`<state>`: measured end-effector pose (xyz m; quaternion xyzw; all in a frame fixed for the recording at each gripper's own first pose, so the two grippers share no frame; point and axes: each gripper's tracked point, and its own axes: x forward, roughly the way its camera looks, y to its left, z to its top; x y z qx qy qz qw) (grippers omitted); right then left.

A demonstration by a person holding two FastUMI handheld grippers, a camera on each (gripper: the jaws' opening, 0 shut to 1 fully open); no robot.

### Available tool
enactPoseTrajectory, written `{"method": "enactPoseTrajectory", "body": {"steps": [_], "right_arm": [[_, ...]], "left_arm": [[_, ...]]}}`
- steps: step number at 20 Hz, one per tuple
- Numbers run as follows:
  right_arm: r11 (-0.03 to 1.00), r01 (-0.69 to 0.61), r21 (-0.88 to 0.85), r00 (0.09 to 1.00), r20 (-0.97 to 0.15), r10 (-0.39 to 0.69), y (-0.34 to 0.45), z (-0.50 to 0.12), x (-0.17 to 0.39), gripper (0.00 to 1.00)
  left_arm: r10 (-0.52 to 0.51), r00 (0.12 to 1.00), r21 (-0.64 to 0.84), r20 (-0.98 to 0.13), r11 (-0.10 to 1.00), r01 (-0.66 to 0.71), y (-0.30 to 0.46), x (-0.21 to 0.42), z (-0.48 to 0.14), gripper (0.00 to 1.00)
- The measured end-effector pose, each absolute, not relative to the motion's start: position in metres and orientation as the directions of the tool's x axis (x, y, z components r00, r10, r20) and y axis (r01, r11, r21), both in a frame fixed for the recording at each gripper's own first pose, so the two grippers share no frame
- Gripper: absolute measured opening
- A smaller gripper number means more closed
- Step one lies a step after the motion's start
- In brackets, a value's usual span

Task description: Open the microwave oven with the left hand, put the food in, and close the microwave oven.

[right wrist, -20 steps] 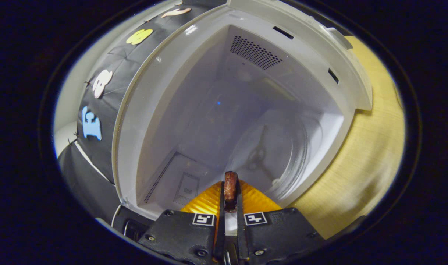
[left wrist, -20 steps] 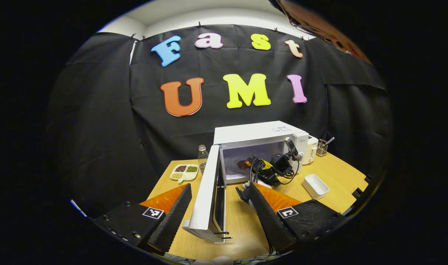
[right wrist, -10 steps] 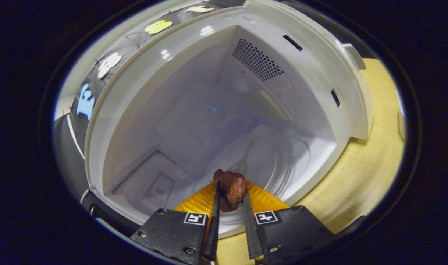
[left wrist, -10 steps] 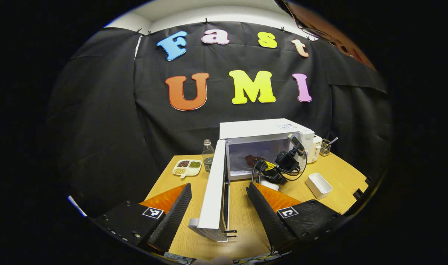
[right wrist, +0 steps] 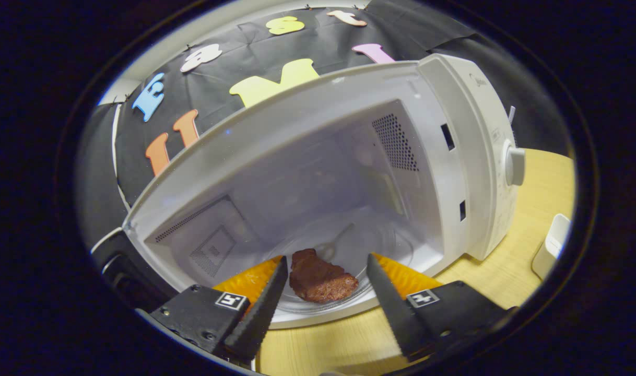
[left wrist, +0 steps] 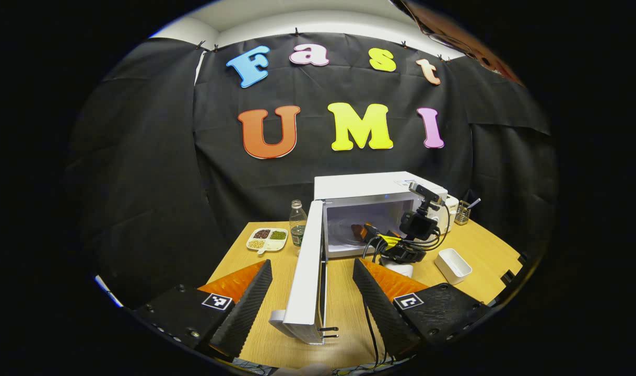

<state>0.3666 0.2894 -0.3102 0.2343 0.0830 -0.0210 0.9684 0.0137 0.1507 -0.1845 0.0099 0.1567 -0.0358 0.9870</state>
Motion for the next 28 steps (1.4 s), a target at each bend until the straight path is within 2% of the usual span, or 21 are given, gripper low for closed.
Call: {"method": "enactPoseTrajectory", "body": {"steps": [1, 2, 3, 4, 8, 9, 10, 15, 18, 23, 24, 25, 26, 27, 28], "right_arm": [[0.898, 0.072, 0.435, 0.984, -0.176, 0.006, 0.286, -0.306, 0.358, 1.0], [0.906, 0.058, 0.419, 0.983, -0.181, 0.021, 0.284, -0.298, 0.348, 0.89], [0.921, 0.049, 0.387, 0.981, -0.19, 0.028, 0.278, -0.291, 0.336, 0.89], [0.936, 0.037, 0.351, 0.978, -0.203, 0.038, 0.272, -0.284, 0.323, 1.0], [0.971, -0.011, 0.24, 0.966, -0.248, 0.072, 0.236, -0.25, 0.264, 1.0], [0.979, -0.03, 0.203, 0.963, -0.255, 0.083, 0.225, -0.241, 0.251, 0.89], [0.987, -0.033, 0.157, 0.959, -0.272, 0.075, 0.21, -0.233, 0.237, 1.0], [0.992, -0.054, 0.111, 0.958, -0.276, 0.083, 0.156, -0.179, 0.166, 1.0], [0.987, -0.074, 0.146, 0.946, -0.303, 0.116, 0.15, -0.16, 0.122, 1.0], [0.99, -0.11, 0.082, 0.937, -0.324, 0.131, 0.143, -0.148, 0.057, 1.0], [0.99, -0.114, 0.086, 0.931, -0.338, 0.137, 0.143, -0.154, 0.048, 1.0], [0.988, -0.117, 0.102, 0.921, -0.362, 0.146, 0.145, -0.161, 0.04, 0.9], [0.987, -0.119, 0.112, 0.912, -0.382, 0.153, 0.146, -0.166, 0.033, 0.91], [0.987, -0.115, 0.113, 0.908, -0.392, 0.151, 0.146, -0.168, 0.027, 1.0], [0.987, -0.114, 0.109, 0.904, -0.4, 0.149, 0.145, -0.167, 0.023, 1.0]], "left_arm": [[-0.064, 0.951, 0.009, -0.303, 0.998, 0.07, 0.153, 0.014, -0.182, 0.96], [-0.065, 0.953, 0.002, -0.295, 0.998, 0.068, 0.155, 0.015, -0.179, 0.96], [-0.064, 0.956, -0.007, -0.287, 0.998, 0.065, 0.156, 0.016, -0.175, 0.96], [-0.062, 0.96, -0.011, -0.273, 0.998, 0.061, 0.159, 0.016, -0.17, 0.96], [-0.03, 0.974, -0.003, -0.224, 1.0, 0.031, 0.179, 0.015, -0.143, 0.96], [-0.023, 0.977, 0.003, -0.214, 1.0, 0.024, 0.184, 0.013, -0.137, 0.96], [-0.013, 0.978, 0.011, -0.206, 1.0, 0.016, 0.19, 0.012, -0.135, 0.96], [0.046, 0.98, 0.037, -0.193, 0.999, -0.039, 0.22, 0.001, -0.134, 0.96], [0.096, 0.979, 0.03, -0.179, 0.995, -0.092, 0.237, -0.006, -0.141, 0.96], [0.121, 0.969, 0.006, -0.214, 0.992, -0.123, 0.251, -0.01, -0.178, 0.96], [0.118, 0.967, 0.001, -0.227, 0.993, -0.121, 0.253, -0.009, -0.188, 0.88], [0.102, 0.967, -0.008, -0.234, 0.994, -0.107, 0.252, -0.008, -0.2, 0.96], [0.111, 0.963, -0.011, -0.246, 0.993, -0.117, 0.256, -0.006, -0.21, 0.92], [0.098, 0.963, -0.022, -0.253, 0.994, -0.107, 0.26, -0.004, -0.219, 0.77], [0.083, 0.959, -0.039, -0.273, 0.994, -0.097, 0.258, -0.006, -0.231, 0.68]]}}
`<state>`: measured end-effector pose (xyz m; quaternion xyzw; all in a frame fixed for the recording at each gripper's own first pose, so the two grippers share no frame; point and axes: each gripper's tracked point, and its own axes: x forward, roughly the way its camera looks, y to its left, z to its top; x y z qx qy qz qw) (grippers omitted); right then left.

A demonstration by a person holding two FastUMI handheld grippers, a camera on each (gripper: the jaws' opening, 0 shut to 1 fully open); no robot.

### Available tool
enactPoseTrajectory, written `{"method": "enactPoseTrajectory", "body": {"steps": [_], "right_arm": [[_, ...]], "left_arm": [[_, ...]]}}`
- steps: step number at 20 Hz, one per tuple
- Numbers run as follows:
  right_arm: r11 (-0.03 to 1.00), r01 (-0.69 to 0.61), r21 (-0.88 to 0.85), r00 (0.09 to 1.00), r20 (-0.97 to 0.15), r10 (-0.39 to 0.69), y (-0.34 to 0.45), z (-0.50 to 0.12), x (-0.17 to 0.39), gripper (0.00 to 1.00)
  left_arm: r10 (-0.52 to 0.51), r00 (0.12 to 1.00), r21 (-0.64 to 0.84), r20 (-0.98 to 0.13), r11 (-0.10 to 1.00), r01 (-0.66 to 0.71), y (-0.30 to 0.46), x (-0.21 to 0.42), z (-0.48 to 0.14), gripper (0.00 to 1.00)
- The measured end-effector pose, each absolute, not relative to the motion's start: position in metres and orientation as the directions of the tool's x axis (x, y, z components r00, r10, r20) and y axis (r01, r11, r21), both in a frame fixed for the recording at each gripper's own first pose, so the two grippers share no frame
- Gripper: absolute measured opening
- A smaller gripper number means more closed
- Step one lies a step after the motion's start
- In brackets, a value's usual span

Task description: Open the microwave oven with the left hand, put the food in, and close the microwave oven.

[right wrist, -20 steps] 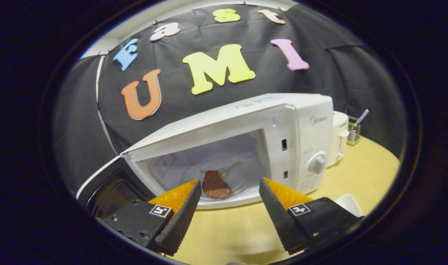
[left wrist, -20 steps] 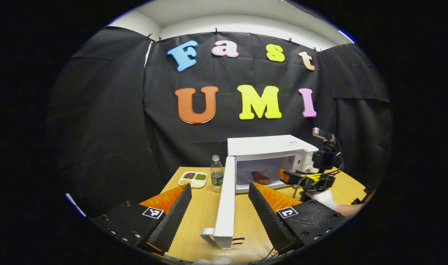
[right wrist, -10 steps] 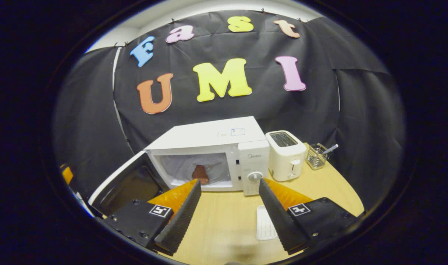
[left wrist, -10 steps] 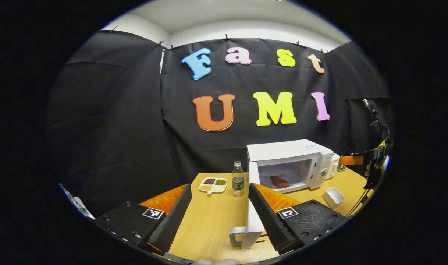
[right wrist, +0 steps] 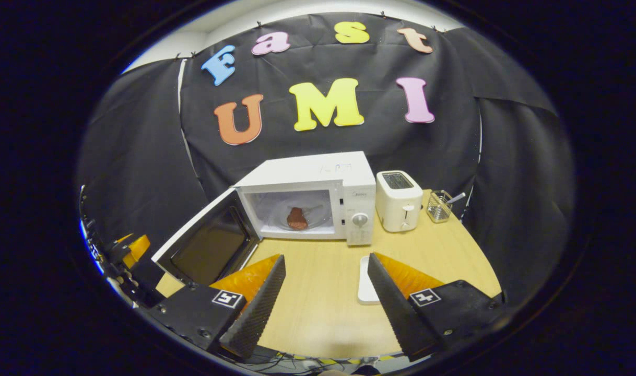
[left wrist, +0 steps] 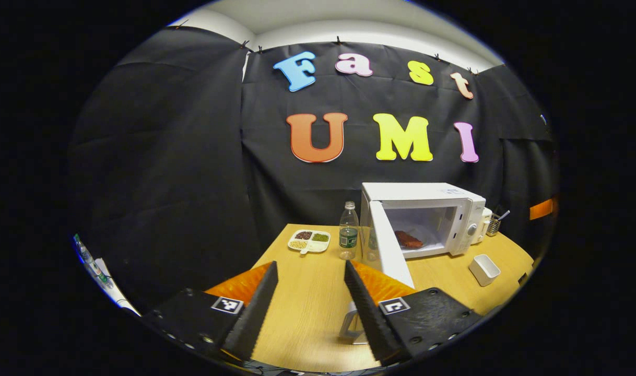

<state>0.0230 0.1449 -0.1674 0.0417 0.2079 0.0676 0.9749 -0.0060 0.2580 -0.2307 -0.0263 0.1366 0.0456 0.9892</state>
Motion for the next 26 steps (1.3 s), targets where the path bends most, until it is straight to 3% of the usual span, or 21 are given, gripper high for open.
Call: {"method": "enactPoseTrajectory", "body": {"steps": [1, 2, 3, 5, 6, 15, 26], "right_arm": [[0.989, -0.117, 0.095, 0.903, -0.403, 0.146, 0.145, -0.168, 0.019, 1.0], [0.99, -0.116, 0.077, 0.904, -0.404, 0.138, 0.143, -0.165, 0.016, 1.0], [0.991, -0.117, 0.066, 0.906, -0.403, 0.134, 0.141, -0.163, 0.014, 1.0], [0.991, -0.116, 0.064, 0.907, -0.399, 0.132, 0.138, -0.16, 0.011, 1.0], [0.991, -0.114, 0.066, 0.909, -0.396, 0.131, 0.137, -0.157, 0.01, 1.0], [0.994, -0.071, 0.08, 0.898, -0.429, 0.098, 0.114, -0.167, 0.0, 1.0], [0.991, -0.044, 0.13, 0.881, -0.463, 0.1, 0.081, -0.179, 0.001, 1.0]], "left_arm": [[0.066, 0.955, -0.057, -0.29, 0.995, -0.086, 0.258, -0.006, -0.241, 0.59], [0.063, 0.953, -0.061, -0.297, 0.995, -0.085, 0.261, -0.004, -0.249, 0.34], [0.108, 0.95, -0.041, -0.292, 0.991, -0.125, 0.274, -0.001, -0.256, 0.49], [0.106, 0.949, -0.041, -0.296, 0.992, -0.123, 0.274, 0.0, -0.269, 0.03], [0.089, 0.951, -0.052, -0.296, 0.993, -0.109, 0.271, -0.001, -0.274, 0.0], [0.049, 0.931, 0.003, -0.363, 0.999, -0.051, 0.242, 0.021, -0.314, 0.0], [-0.078, 0.925, -0.088, -0.372, 0.995, 0.049, 0.131, 0.024, -0.314, 0.0]]}}
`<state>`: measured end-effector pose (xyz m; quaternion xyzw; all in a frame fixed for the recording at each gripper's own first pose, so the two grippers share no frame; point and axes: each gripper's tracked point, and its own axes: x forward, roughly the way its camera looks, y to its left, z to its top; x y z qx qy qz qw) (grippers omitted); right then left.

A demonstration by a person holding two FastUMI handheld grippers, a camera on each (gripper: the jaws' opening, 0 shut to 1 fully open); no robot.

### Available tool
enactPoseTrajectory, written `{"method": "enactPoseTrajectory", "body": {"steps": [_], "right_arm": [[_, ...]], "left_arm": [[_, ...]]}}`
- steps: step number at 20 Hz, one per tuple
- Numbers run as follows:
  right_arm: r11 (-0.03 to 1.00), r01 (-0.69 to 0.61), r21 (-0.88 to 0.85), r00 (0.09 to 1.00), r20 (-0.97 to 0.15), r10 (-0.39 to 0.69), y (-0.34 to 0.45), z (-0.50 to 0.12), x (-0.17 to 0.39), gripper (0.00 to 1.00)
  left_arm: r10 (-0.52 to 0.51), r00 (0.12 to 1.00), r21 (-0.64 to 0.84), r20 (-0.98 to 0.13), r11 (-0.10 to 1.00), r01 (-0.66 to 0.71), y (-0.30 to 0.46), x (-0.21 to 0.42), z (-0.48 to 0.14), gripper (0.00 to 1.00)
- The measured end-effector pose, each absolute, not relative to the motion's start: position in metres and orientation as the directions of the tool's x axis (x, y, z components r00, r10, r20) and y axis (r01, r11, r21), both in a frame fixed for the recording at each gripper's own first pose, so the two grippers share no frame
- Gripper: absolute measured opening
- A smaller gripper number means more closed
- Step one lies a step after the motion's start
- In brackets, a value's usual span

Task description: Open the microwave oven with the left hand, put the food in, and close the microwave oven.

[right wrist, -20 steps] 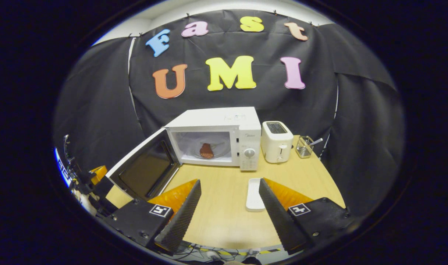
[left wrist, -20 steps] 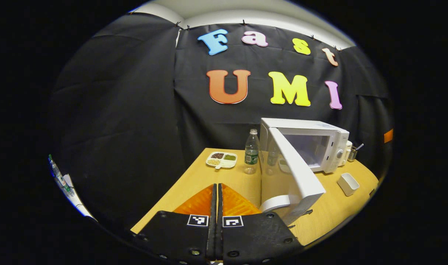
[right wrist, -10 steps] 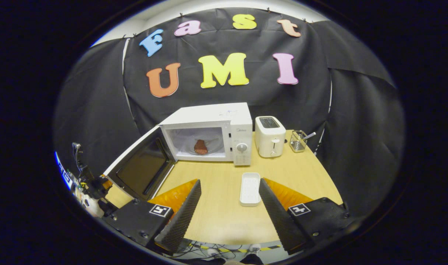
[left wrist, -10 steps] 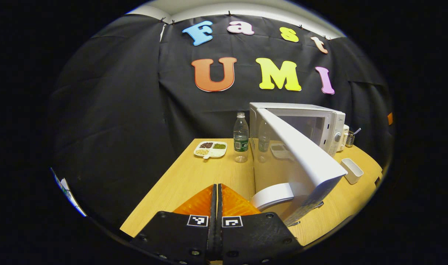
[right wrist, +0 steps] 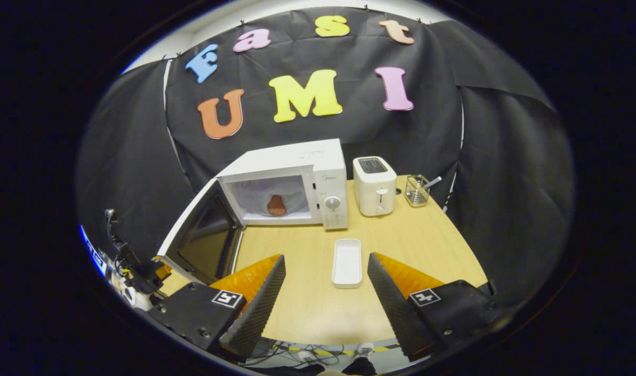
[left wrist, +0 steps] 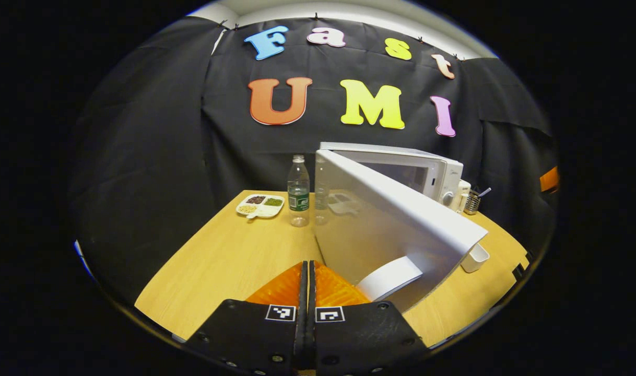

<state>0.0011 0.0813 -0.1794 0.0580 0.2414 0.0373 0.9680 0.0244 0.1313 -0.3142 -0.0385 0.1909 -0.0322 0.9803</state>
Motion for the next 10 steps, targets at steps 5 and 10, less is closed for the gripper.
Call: {"method": "enactPoseTrajectory", "body": {"steps": [5, 10], "right_arm": [[0.991, -0.025, 0.132, 0.871, -0.483, 0.086, 0.056, -0.185, 0.002, 1.0], [0.993, 0.011, 0.118, 0.868, -0.493, 0.049, 0.018, -0.185, 0.007, 1.0]], "left_arm": [[-0.171, 0.917, -0.111, -0.36, 0.984, 0.14, 0.07, 0.039, -0.31, 0.0], [-0.256, 0.905, -0.124, -0.34, 0.966, 0.227, 0.008, 0.061, -0.305, 0.0]]}}
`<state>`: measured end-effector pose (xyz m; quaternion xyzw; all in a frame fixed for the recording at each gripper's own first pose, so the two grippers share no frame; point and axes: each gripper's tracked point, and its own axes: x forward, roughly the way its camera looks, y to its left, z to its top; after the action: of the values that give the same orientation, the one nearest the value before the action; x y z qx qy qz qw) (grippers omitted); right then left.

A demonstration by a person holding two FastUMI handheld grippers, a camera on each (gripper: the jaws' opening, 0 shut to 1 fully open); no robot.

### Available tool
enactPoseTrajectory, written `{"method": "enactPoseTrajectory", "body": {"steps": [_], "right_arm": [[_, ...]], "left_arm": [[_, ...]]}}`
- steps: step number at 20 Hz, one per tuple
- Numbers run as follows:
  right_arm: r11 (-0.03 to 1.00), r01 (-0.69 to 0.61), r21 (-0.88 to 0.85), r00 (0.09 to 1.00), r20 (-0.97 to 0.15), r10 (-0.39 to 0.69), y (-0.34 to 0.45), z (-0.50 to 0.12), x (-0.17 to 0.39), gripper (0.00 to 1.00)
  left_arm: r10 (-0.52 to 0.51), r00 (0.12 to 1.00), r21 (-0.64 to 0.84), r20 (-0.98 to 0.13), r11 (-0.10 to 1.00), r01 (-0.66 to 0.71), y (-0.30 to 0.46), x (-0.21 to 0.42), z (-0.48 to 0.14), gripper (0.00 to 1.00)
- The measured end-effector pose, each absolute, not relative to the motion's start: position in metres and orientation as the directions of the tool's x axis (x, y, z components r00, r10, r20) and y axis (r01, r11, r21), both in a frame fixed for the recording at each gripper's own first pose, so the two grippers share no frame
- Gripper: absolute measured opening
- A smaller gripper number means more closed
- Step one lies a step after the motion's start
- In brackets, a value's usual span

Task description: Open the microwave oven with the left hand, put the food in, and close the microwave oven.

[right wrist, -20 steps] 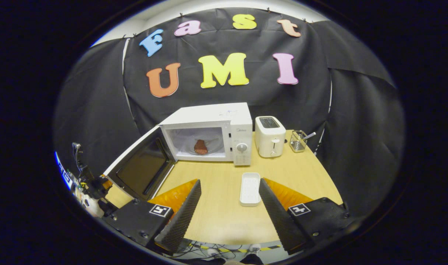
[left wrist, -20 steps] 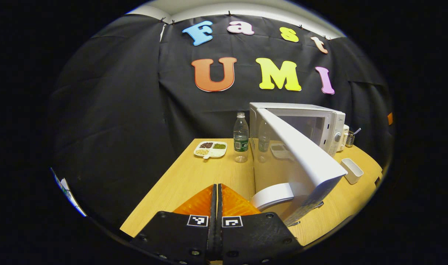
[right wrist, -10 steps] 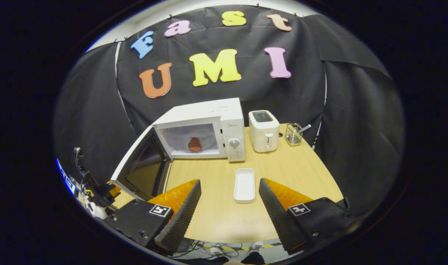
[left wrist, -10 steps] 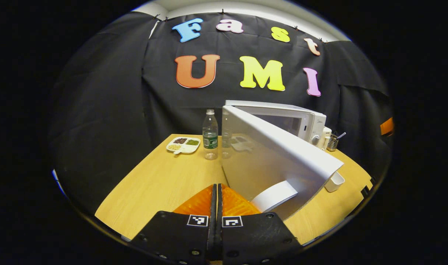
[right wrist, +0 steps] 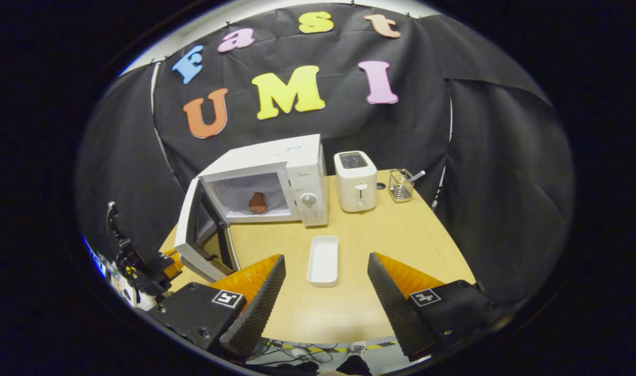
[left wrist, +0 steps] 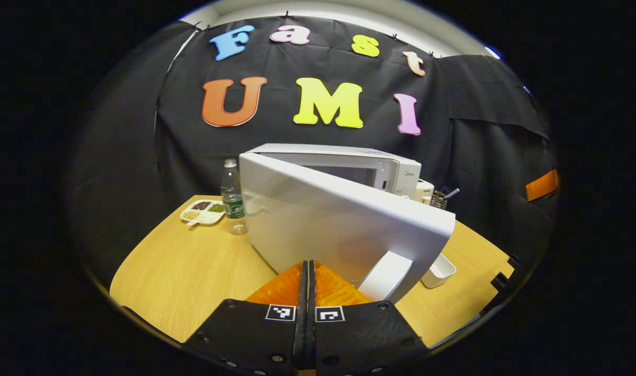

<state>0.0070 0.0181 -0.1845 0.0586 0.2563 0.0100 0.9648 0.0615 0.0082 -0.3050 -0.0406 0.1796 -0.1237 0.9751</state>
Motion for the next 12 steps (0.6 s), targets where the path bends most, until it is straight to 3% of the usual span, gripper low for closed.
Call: {"method": "enactPoseTrajectory", "body": {"steps": [1, 2, 3, 12], "right_arm": [[0.993, 0.022, 0.115, 0.868, -0.495, 0.038, 0.009, -0.184, 0.008, 1.0], [0.993, 0.031, 0.113, 0.869, -0.494, 0.029, 0.001, -0.182, 0.01, 1.0], [0.993, 0.044, 0.109, 0.868, -0.496, 0.016, -0.007, -0.183, 0.012, 1.0], [0.987, 0.103, 0.12, 0.869, -0.494, -0.03, -0.043, -0.176, 0.035, 1.0]], "left_arm": [[-0.272, 0.901, -0.124, -0.337, 0.962, 0.244, -0.004, 0.067, -0.303, 0.0], [-0.287, 0.897, -0.124, -0.338, 0.958, 0.26, -0.015, 0.073, -0.303, 0.17], [-0.299, 0.893, -0.119, -0.335, 0.954, 0.275, -0.025, 0.079, -0.302, 0.0], [-0.375, 0.867, -0.108, -0.327, 0.927, 0.36, -0.09, 0.133, -0.3, 0.0]]}}
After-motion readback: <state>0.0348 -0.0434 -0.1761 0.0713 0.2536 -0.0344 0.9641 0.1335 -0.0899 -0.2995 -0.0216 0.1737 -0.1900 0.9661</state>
